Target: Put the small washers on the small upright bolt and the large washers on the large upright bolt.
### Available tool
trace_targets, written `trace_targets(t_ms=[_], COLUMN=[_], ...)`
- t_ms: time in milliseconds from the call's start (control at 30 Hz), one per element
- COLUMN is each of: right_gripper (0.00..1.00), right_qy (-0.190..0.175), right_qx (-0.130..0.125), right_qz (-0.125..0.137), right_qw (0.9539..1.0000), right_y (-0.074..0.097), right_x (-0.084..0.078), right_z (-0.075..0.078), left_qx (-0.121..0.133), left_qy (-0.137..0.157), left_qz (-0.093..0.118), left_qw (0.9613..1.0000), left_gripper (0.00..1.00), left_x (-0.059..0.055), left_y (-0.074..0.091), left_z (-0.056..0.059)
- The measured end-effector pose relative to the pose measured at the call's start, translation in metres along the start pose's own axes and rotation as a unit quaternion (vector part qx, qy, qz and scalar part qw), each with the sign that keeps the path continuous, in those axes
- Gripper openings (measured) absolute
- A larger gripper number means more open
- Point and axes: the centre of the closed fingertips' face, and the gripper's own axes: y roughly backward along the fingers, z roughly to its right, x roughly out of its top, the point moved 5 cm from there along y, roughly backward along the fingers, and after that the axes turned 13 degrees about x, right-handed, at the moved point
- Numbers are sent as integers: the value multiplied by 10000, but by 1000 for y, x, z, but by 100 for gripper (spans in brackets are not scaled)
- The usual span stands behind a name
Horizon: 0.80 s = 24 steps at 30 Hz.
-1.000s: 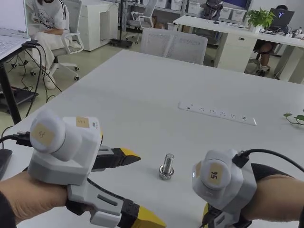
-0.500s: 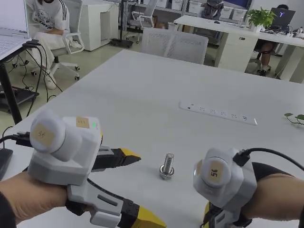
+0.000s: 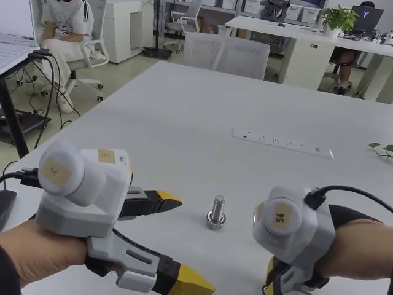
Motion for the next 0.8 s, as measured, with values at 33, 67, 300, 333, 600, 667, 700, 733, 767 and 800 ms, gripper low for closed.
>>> trace_targets(t_ms=[33,67,300,333,600,667,700,733,767,800], right_gripper=[13,13,13,13,13,13,13,13,13,13], right_qy=[-8,-20,-120,-143,-311,-360,-378,-395,-407,-424], right_qx=[-5,-8,-67,-73,-170,-193,-204,-224,-231,-242], right_qz=[11,-2,1,3,5,8,7,5,2,7], right_qw=[10000,10000,9999,9999,9994,9992,9991,9990,9989,9988], right_y=[1,1,10,11,23,26,28,30,31,33], right_x=[-1,-2,-13,-14,-28,-31,-32,-34,-35,-36], right_z=[0,1,4,5,10,11,12,13,13,14], left_qx=[-6,-10,-44,-49,-76,-85,-92,-98,-105,-115], left_qy=[3,1,-10,-13,-21,-18,-18,-19,-22,-23], left_qz=[-2,-6,-28,-27,-46,-47,-52,-61,-67,-75], left_qw=[10000,10000,10000,10000,10000,10000,9999,9999,9999,9999], left_gripper=[88,87,87,87,87,88,88,88,88,88], left_x=[0,0,-1,-1,-2,-2,-2,-2,-3,-3], left_y=[0,-1,-2,-2,-4,-4,-5,-6,-6,-7], left_z=[0,0,1,0,1,1,1,0,0,0])
